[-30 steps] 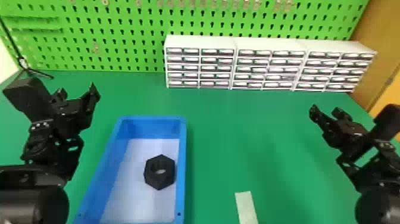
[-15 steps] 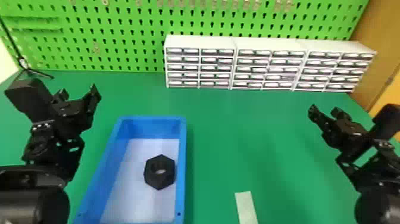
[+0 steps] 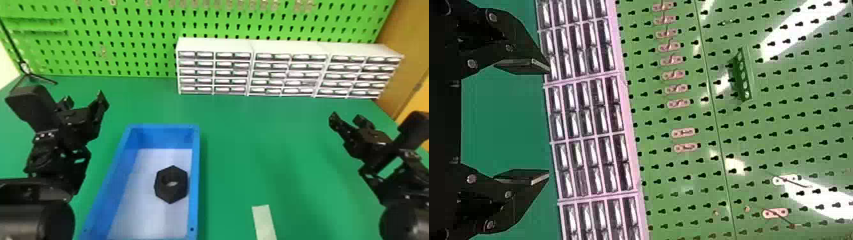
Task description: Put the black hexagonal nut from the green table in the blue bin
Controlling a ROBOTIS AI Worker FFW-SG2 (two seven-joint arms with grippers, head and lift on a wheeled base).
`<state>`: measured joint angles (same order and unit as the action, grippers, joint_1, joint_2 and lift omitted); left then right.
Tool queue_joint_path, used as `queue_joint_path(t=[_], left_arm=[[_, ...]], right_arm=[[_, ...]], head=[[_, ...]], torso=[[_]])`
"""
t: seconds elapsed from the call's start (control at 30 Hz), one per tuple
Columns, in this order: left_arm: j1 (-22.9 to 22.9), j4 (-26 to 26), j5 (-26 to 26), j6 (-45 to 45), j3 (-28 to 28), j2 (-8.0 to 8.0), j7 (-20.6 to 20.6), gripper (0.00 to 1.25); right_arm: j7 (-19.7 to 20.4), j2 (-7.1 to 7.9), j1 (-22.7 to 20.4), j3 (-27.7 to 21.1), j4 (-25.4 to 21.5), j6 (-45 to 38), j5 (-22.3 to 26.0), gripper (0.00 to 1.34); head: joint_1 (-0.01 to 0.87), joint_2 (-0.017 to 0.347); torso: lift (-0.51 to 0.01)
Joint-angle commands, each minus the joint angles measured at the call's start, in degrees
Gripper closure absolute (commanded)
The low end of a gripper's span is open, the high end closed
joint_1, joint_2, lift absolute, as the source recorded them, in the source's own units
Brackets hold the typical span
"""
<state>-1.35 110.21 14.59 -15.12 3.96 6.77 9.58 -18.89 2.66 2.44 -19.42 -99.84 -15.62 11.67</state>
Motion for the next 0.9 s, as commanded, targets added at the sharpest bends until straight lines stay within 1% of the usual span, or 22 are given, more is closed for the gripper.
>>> queue_joint_path(t=[0.0, 0.87], left_arm=[[0.0, 0.0, 0.1, 0.0, 0.0, 0.00, 0.0, 0.49], [0.0, 0.0, 0.1, 0.0, -0.1, 0.00, 0.0, 0.49]], right_arm=[[0.0, 0.24, 0.0, 0.2, 0.0, 0.0, 0.1, 0.51], [0.0, 0.33, 0.2, 0.5, 0.0, 0.0, 0.1, 0.51]], head=[[0.692, 0.008], [0.692, 0.008]], torso=[[-0.097], [-0.097]])
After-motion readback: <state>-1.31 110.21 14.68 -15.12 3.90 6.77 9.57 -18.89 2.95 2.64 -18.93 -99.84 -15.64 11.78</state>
